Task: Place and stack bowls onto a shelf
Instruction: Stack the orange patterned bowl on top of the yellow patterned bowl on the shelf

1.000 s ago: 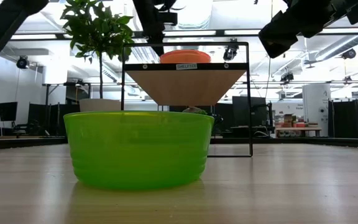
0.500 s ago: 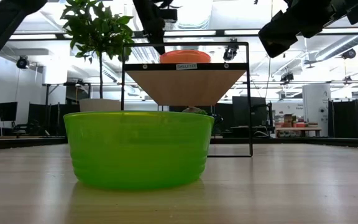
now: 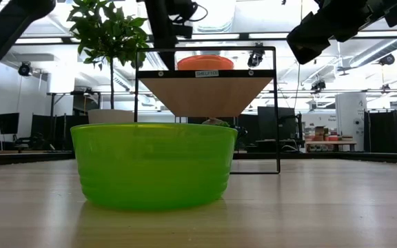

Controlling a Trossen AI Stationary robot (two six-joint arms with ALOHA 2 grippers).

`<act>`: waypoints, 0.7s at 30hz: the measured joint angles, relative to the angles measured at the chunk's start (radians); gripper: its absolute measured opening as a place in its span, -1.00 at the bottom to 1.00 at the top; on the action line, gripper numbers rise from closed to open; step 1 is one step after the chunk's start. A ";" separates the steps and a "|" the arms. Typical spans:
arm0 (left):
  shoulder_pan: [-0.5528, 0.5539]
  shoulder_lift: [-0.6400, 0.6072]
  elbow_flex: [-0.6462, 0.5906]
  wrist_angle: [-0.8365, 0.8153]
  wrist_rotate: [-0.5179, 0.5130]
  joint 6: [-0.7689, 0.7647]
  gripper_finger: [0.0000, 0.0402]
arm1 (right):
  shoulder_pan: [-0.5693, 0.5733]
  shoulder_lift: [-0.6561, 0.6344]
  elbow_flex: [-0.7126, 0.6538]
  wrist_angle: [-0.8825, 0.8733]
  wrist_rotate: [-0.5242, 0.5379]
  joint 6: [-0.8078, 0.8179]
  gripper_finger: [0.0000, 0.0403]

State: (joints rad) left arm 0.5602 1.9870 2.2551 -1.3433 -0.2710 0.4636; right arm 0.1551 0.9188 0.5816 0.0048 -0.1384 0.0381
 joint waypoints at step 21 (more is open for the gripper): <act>-0.043 0.035 0.001 0.056 0.098 0.022 -0.63 | 0.000 0.000 0.000 0.000 0.009 -0.010 -0.64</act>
State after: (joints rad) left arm 0.5173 2.0216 2.2562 -1.2873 -0.1733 0.4854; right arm 0.1547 0.9188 0.5812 0.0051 -0.1299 0.0280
